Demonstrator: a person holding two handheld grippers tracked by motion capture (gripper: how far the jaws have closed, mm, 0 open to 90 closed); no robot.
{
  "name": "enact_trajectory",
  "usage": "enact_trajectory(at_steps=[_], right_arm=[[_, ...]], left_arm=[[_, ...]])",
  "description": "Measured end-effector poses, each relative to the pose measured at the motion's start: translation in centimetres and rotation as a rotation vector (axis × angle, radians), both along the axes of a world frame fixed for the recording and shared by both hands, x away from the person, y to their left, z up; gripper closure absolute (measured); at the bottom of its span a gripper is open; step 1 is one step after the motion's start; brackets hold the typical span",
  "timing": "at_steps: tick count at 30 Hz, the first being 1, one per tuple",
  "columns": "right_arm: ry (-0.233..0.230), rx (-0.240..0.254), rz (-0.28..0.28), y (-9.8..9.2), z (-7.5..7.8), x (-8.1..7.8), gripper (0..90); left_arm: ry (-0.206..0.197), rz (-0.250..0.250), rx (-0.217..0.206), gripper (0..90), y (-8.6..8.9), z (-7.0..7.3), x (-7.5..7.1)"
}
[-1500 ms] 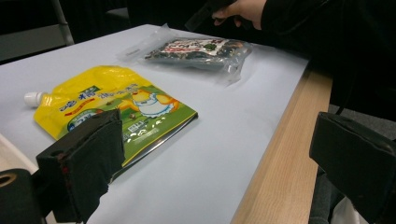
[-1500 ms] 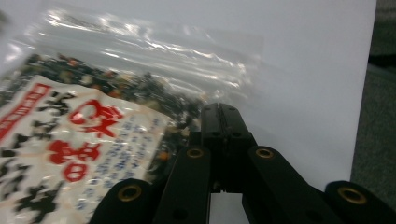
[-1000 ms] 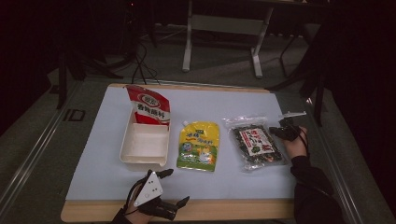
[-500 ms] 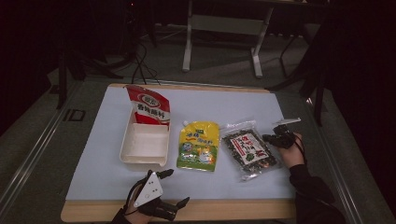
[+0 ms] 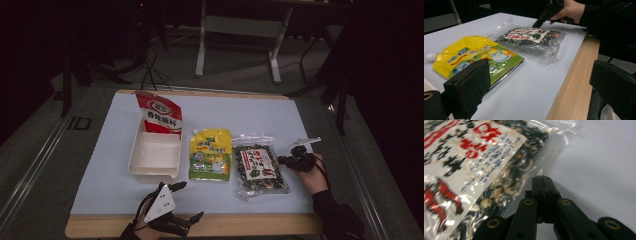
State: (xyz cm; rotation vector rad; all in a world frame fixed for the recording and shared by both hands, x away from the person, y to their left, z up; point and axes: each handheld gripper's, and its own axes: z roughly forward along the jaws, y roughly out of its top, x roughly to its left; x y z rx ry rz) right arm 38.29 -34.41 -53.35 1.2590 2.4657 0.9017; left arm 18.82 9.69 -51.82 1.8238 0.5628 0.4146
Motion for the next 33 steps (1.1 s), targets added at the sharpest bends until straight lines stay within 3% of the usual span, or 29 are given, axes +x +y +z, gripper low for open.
enact_trajectory(at_steps=[10, 12, 15, 16, 20, 33], right_arm=[[0.004, -0.006, 0.076, 1.1, 0.6, -2.7, 90.0], [-0.001, -0.020, 0.084, 1.2, 0.9, -2.9, 90.0], [-0.010, 0.004, 0.085, 1.1, 1.3, -2.7, 89.8], [-0.037, 0.008, 0.078, 1.0, 1.9, -2.1, 82.5], [-0.059, 0.030, 0.071, 0.9, 3.0, -0.9, 76.2], [-0.089, 0.012, 0.080, 1.4, 4.4, 3.8, 65.1]], left_arm=[[0.001, -0.010, 0.007, 4.6, -0.1, 0.0, 0.0], [0.001, -0.010, 0.008, 4.6, -0.1, 0.0, 0.0], [0.003, -0.010, 0.006, 4.6, -0.1, -0.1, 0.0], [0.005, -0.009, 0.004, 4.6, -0.1, -0.1, 0.0], [0.007, -0.010, 0.004, 4.6, -0.1, -0.1, 0.0], [0.010, -0.016, 0.010, 4.6, -0.2, -0.2, 0.0]])
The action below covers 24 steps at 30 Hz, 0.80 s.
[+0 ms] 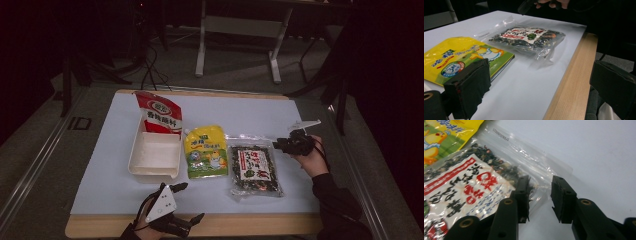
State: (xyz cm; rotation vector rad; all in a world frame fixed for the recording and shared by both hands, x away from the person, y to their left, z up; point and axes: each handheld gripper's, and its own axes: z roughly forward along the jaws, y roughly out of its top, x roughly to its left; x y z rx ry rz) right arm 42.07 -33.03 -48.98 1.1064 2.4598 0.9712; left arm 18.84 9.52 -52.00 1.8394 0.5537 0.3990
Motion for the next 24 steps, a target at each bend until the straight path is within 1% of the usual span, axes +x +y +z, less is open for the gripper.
enact_trajectory(at_steps=[1, 5, 6, 7, 8, 10, 12, 13, 14, 15, 17, 18, 19, 20, 21, 22, 23, 24], right_arm=[[-0.004, -0.003, -0.004, 0.0, 0.0, 0.3, 64.6], [0.008, -0.006, -0.021, 0.0, 0.0, 2.0, 58.7], [0.008, -0.006, -0.021, 0.0, 0.0, 2.0, 58.7], [0.017, -0.012, -0.036, 0.0, -0.2, 2.8, 54.5], [0.024, -0.012, -0.033, 0.1, -0.3, 3.1, 51.6], [0.027, -0.018, -0.048, 0.1, -0.5, 3.8, 48.4], [0.044, -0.002, -0.044, 0.2, -0.8, 4.5, 42.1], [0.044, -0.002, -0.044, 0.2, -0.8, 4.5, 42.1], [0.062, -0.012, -0.052, 0.3, -1.1, 5.3, 38.6], [0.064, -0.009, -0.049, 0.3, -1.2, 5.6, 37.3], [0.082, -0.009, -0.052, 0.4, -1.4, 6.1, 36.5], [0.082, -0.009, -0.052, 0.4, -1.4, 6.1, 36.5], [0.097, -0.010, -0.052, 0.5, -1.7, 6.7, 35.1], [0.097, -0.010, -0.052, 0.5, -1.7, 6.7, 35.1], [0.119, -0.017, -0.049, 0.5, -2.1, 7.2, 33.5], [0.136, -0.016, -0.046, 0.6, -2.2, 7.3, 33.7], [0.136, -0.016, -0.046, 0.6, -2.2, 7.3, 33.7], [0.159, -0.024, -0.038, 0.7, -2.5, 7.6, 34.8]], left_arm=[[0.001, -0.001, 0.002, 4.6, 0.0, 0.0, 0.0], [0.002, -0.002, 0.004, 4.6, 0.0, 0.0, 0.0], [0.002, -0.002, 0.004, 4.6, 0.0, 0.0, 0.0], [0.004, -0.002, 0.003, 4.6, 0.0, -0.1, 0.0], [0.005, -0.001, 0.003, 4.6, 0.0, -0.1, 0.0], [0.007, -0.001, 0.001, 4.6, 0.0, -0.1, 0.0], [0.007, 0.000, 0.002, 4.6, 0.1, -0.1, 0.0], [0.007, 0.000, 0.002, 4.6, 0.1, -0.1, 0.0], [0.008, 0.000, 0.003, 4.6, 0.1, -0.1, 0.0], [0.009, 0.000, 0.004, 4.6, 0.1, -0.2, 0.0], [0.013, -0.001, 0.005, 4.6, 0.0, -0.2, 0.0], [0.013, -0.001, 0.005, 4.6, 0.0, -0.2, 0.0], [0.014, -0.002, 0.005, 4.6, 0.0, -0.3, 0.0], [0.014, -0.002, 0.005, 4.6, 0.0, -0.3, 0.0], [0.016, -0.002, 0.005, 4.6, 0.1, -0.3, 0.0], [0.017, -0.001, 0.004, 4.6, 0.1, -0.3, 0.0], [0.017, -0.001, 0.004, 4.6, 0.1, -0.3, 0.0], [0.019, 0.002, 0.002, 4.6, 0.2, -0.3, 0.1]])
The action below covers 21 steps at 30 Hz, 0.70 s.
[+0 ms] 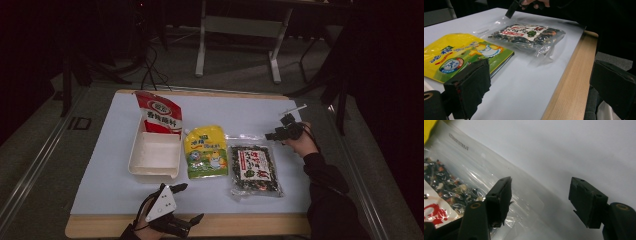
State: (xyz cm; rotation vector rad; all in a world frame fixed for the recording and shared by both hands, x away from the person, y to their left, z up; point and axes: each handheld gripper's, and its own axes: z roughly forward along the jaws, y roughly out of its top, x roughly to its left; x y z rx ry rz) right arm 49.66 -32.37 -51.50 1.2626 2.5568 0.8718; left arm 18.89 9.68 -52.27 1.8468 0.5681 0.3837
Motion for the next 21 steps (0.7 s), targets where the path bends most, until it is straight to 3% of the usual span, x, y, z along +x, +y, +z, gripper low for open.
enact_trajectory(at_steps=[5, 9, 10, 11, 13, 14, 18, 21], right_arm=[[0.040, -0.001, 0.033, 0.1, -0.3, 0.1, 40.5], [0.081, 0.001, 0.063, 0.1, -0.3, 0.0, 63.2], [0.081, 0.001, 0.063, 0.1, -0.3, 0.0, 63.2], [0.081, -0.008, 0.077, 0.2, -0.1, -0.2, 75.9], [0.077, -0.021, 0.082, 0.2, 0.0, -0.3, 79.1], [0.064, -0.019, 0.093, 0.1, 0.5, -0.6, 89.2], [0.025, -0.069, 0.120, 0.6, 1.1, -1.4, 90.0], [-0.019, -0.078, 0.128, 0.6, 1.8, -2.1, 90.0]], left_arm=[[-0.001, 0.002, 0.001, 4.7, 0.1, 0.0, 0.0], [-0.001, 0.002, 0.002, 4.6, 0.1, 0.0, 0.0], [-0.001, 0.002, 0.002, 4.6, 0.1, 0.0, 0.0], [-0.002, 0.002, 0.001, 4.6, 0.1, 0.0, 0.0], [-0.001, 0.002, 0.000, 4.6, 0.1, 0.0, 0.0], [-0.001, 0.002, 0.001, 4.6, 0.0, 0.0, 0.0], [-0.001, 0.002, -0.007, 4.6, 0.0, 0.1, 0.0], [-0.003, 0.003, -0.013, 4.6, -0.1, 0.1, 0.0]])
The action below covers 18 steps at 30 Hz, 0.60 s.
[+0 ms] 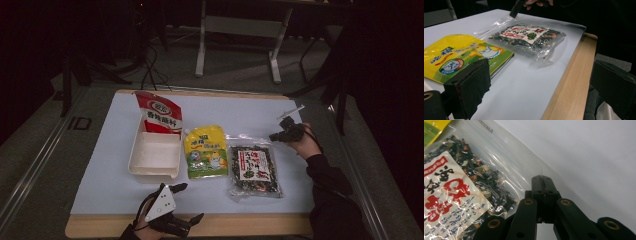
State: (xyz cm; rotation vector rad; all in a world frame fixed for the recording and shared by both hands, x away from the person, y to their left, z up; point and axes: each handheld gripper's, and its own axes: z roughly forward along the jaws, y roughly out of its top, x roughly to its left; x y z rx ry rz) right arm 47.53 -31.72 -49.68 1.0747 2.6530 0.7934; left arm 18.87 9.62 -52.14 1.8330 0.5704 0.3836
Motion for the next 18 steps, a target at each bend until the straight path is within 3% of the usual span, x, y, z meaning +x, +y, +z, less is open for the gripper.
enact_trajectory(at_steps=[6, 9, 12, 18], right_arm=[[-0.051, -0.004, 0.002, -0.5, 1.6, -1.0, 90.0], [-0.096, 0.025, 0.003, -1.2, 3.4, -1.9, 90.0], [-0.110, 0.035, 0.008, -1.4, 4.1, -2.3, 90.0], [-0.190, 0.049, 0.056, -1.1, 6.7, -4.1, 90.0]], left_arm=[[0.003, -0.003, -0.007, 4.6, -0.3, 0.1, 0.2], [-0.001, -0.016, -0.008, 4.6, -0.8, 0.2, 0.4], [0.008, -0.026, -0.016, 4.6, -0.9, 0.4, 0.5], [0.030, -0.030, -0.007, 5.7, -1.0, 0.9, 1.1]])
